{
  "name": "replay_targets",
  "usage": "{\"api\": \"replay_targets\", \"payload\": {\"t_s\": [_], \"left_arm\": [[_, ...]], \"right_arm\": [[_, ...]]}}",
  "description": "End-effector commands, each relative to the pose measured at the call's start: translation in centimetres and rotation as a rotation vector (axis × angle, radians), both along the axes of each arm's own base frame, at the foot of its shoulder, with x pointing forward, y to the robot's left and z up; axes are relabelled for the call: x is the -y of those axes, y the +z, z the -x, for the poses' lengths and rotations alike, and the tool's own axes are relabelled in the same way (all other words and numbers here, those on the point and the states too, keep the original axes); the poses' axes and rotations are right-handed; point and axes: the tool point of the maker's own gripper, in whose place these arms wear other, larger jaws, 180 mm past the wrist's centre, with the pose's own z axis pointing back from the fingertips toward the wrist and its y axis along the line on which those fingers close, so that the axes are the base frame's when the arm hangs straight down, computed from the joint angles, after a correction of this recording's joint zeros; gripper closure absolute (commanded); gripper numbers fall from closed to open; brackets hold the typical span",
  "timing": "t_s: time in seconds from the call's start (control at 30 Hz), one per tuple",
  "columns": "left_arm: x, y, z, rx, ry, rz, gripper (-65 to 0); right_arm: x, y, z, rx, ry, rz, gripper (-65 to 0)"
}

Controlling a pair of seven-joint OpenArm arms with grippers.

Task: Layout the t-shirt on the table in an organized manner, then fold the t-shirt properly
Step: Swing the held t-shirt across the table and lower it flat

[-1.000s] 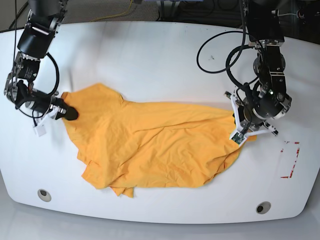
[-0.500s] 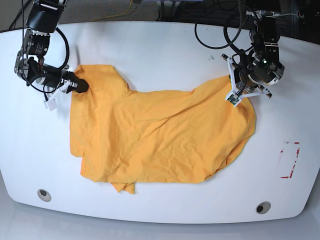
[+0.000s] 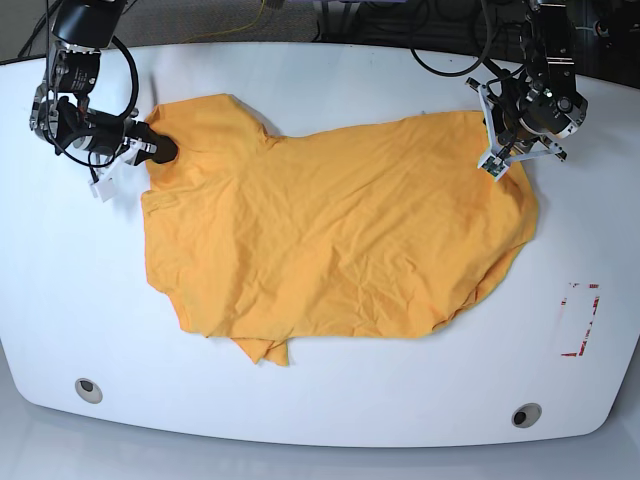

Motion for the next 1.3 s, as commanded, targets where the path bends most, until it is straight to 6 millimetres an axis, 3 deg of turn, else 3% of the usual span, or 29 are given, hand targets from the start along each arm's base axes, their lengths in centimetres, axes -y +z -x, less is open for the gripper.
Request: {"api": "replay_targets", "payload": {"t_s": [0.0, 0.17, 0.37, 0.5, 0.67, 0.87, 1.0, 1.13, 1.27], "left_arm": [[-0.1, 1.4, -1.8, 0.074, -0.013, 0.002, -3.1], [-0.6, 4.1, -5.8, 0.196, -0.037, -0.009, -3.1], [1.5, 9.5, -12.3, 0.402, -0.103, 0.018, -3.1], [3.3, 15.3, -17.2, 0.583, -0.159, 0.031, -3.1], [5.5, 23.3, -21.6, 0.799, -0.227, 0.040, -3.1], [6.9, 32.0, -24.6, 1.008, -0.241, 0.048, -3.1], [8.5, 35.9, -25.3, 1.092, -0.265, 0.052, -3.2], [10.1, 38.9, -25.5, 1.158, -0.286, 0.068, -3.2], [11.9, 42.4, -25.4, 1.237, -0.298, 0.117, -3.2]], "right_arm": [[0.6, 2.2, -2.2, 0.084, 0.004, 0.019, 0.0], [0.6, 4.7, -5.9, 0.178, 0.003, 0.022, 0.0], [1.8, 9.6, -11.8, 0.325, 0.004, 0.109, 0.0], [2.6, 14.4, -16.1, 0.466, 0.024, 0.196, 0.0], [3.5, 19.8, -20.0, 0.579, 0.016, 0.297, 0.0], [4.5, 26.1, -23.7, 0.694, 0.012, 0.478, 0.0], [6.2, 29.5, -25.0, 0.740, 0.001, 0.622, 0.0], [7.6, 31.2, -25.8, 0.760, 0.026, 0.738, 0.0], [11.2, 33.4, -26.1, 0.752, -0.011, 0.836, 0.0]]}}
